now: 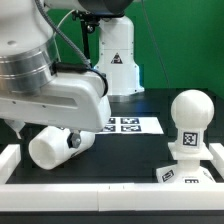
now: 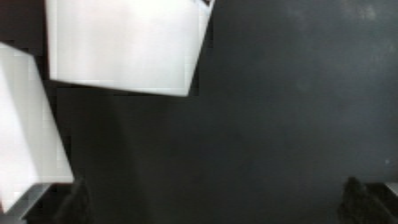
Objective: Assemble lamp
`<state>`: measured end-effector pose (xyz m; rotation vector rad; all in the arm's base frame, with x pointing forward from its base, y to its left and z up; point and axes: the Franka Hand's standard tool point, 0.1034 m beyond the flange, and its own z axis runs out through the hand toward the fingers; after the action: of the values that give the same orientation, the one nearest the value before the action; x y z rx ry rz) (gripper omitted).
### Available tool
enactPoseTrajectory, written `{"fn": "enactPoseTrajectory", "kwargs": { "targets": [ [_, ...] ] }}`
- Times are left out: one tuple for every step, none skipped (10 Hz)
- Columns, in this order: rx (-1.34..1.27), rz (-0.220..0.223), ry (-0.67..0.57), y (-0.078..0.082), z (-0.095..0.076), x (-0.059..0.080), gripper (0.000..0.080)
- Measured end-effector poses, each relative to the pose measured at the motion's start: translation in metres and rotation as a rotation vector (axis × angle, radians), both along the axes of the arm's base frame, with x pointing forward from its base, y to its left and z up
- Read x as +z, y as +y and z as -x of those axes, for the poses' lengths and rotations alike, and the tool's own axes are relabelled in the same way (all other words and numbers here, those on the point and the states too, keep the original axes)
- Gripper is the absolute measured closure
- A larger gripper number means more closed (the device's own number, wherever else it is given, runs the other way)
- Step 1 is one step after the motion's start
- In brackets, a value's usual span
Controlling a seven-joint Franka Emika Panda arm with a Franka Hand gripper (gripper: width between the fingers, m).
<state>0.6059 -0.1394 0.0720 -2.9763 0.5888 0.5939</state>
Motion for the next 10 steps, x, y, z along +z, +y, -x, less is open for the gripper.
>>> {"fn": "enactPoseTrajectory", "kwargs": {
  "targets": [
    [-0.009, -0.016, 0.030, 0.000, 0.006, 0.000, 0.0101],
    [-0.028, -0.045, 0.059, 0.000, 0.011, 0.003, 0.0101],
    [-0.044, -0.049, 0.073, 0.001, 0.013, 0.002, 0.0101],
    [-0.067, -0.102, 0.222, 0.006, 0.032, 0.006, 0.0101],
    [-0.079, -0.157, 0.369, 0.001, 0.036, 0.009, 0.0101],
    [-0.064, -0.170, 0.420, 0.001, 0.037, 0.010, 0.0101],
    [-0.051, -0.189, 0.479, 0.010, 0.049, 0.017, 0.0101],
    [-0.059, -0.209, 0.511, 0.015, 0.063, 0.021, 0.0101],
    [-0.081, -0.221, 0.550, 0.015, 0.073, 0.023, 0.0101],
    [-0.071, -0.216, 0.531, 0.014, 0.070, 0.019, 0.0101]
  ]
}}
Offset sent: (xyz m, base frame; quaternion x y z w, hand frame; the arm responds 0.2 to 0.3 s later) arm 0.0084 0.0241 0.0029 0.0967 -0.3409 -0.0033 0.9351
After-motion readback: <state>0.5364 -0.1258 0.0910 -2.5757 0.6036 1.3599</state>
